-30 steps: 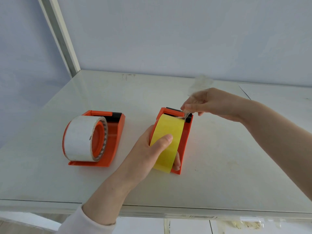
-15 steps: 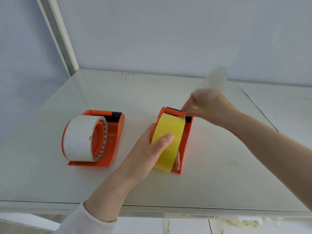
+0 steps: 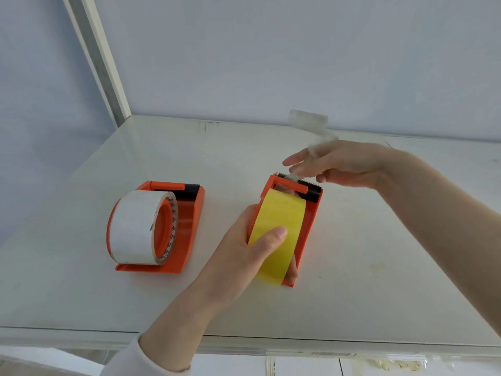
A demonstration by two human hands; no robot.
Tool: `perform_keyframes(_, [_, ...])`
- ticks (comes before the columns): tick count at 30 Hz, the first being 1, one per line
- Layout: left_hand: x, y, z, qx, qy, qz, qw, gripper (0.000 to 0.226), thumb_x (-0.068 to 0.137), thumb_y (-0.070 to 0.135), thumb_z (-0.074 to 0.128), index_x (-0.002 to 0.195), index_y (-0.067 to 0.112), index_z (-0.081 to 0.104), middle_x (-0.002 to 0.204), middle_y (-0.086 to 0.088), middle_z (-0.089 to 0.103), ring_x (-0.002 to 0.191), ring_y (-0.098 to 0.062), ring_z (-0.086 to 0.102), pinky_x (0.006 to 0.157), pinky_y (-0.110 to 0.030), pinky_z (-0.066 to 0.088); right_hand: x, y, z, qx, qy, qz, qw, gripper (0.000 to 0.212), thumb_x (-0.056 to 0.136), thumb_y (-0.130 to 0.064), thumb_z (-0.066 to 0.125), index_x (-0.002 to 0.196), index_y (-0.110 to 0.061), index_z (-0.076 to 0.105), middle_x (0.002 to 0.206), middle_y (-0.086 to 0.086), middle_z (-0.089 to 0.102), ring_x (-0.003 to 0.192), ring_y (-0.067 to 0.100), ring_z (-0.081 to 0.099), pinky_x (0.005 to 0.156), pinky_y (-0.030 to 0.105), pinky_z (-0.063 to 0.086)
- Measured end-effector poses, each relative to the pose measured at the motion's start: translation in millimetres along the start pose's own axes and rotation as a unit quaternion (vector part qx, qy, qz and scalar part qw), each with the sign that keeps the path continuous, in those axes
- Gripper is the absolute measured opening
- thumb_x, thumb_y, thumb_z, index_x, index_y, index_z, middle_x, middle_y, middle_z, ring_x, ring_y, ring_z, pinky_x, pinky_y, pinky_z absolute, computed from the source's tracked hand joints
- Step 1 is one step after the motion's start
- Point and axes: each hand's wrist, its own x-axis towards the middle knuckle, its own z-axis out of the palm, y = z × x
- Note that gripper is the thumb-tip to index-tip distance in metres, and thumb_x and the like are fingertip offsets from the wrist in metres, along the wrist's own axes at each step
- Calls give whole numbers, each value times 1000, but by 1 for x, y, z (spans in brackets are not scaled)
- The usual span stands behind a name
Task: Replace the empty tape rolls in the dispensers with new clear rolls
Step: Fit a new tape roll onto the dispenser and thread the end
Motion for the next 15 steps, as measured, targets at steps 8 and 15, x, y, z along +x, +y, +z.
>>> perform_keyframes(8, [-5, 0, 1, -22, 4, 2, 1000, 36, 80, 30, 49, 112, 15, 49, 61, -6, 69, 54, -19, 66, 56, -26, 52, -1, -12, -32, 118, 67, 0, 991, 24, 66, -13, 69, 89, -8, 64, 85, -1, 64, 76, 5, 61, 67, 12, 54])
perform_keyframes(15, [-10, 6, -2, -10, -3, 20, 1000, 33, 81, 30, 51, 112, 18, 49, 58, -4, 69, 54, -14, 65, 58, -20, 52, 21, -12, -26, 153, 181, 72, 969, 16, 78, -5, 60, 68, -16, 63, 62, -3, 54, 44, 5, 45, 37, 12, 29])
